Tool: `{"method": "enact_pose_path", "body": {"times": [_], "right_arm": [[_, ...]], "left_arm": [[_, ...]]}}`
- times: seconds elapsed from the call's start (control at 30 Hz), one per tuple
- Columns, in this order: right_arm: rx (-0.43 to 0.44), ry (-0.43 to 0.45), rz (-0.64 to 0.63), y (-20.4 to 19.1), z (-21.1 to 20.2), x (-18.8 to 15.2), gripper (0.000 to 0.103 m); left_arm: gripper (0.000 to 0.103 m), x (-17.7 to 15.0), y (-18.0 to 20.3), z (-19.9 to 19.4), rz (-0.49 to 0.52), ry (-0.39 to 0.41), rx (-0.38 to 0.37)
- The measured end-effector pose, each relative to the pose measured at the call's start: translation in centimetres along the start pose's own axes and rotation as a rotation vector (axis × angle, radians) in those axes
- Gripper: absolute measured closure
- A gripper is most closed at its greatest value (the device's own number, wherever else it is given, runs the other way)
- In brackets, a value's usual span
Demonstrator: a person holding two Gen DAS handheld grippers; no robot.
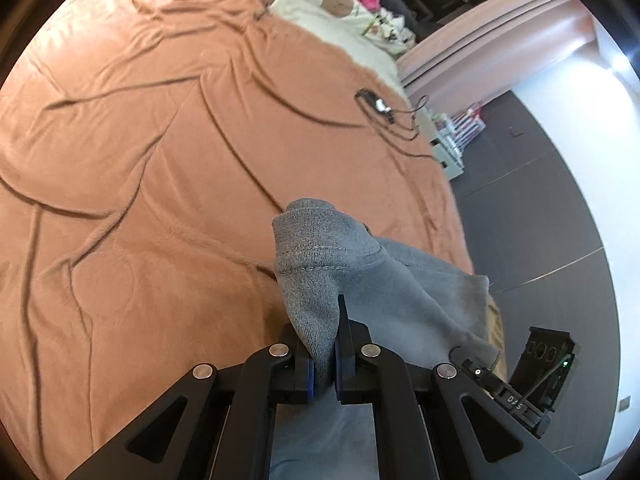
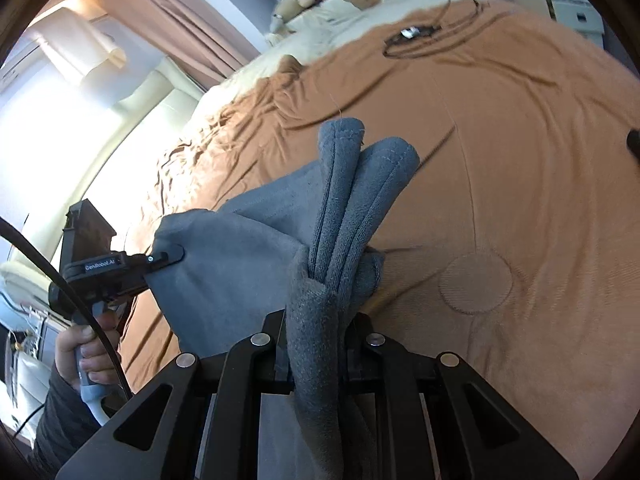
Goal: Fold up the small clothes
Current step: 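Lift the folded grey shirt with both grippers and carry it toward the clothes stack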
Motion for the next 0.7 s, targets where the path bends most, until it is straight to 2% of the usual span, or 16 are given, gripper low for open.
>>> {"method": "enact_pose_path", "body": {"times": [0.33, 0.7], "right_arm": [[-0.020, 0.081, -0.081, -3.5, -6.8, -2.6, 0.092], [-0.065, 0.148, -0.115, -7.5, -14.4, -6.3, 0.092]], "left_arm": [[0.097, -2.1, 3.7, -6.8, 0.058, 0.086, -0.069], [0.097, -5.5, 8.9, -14.2, 0.126, 0.150, -0.153]]}}
Point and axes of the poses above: each gripper's, at about its wrist camera, not at the fingertips, and z roughly the way its jaws point, y to its right, x to its top, the point moved 9 cm from there along z, roughly the way its jaws point
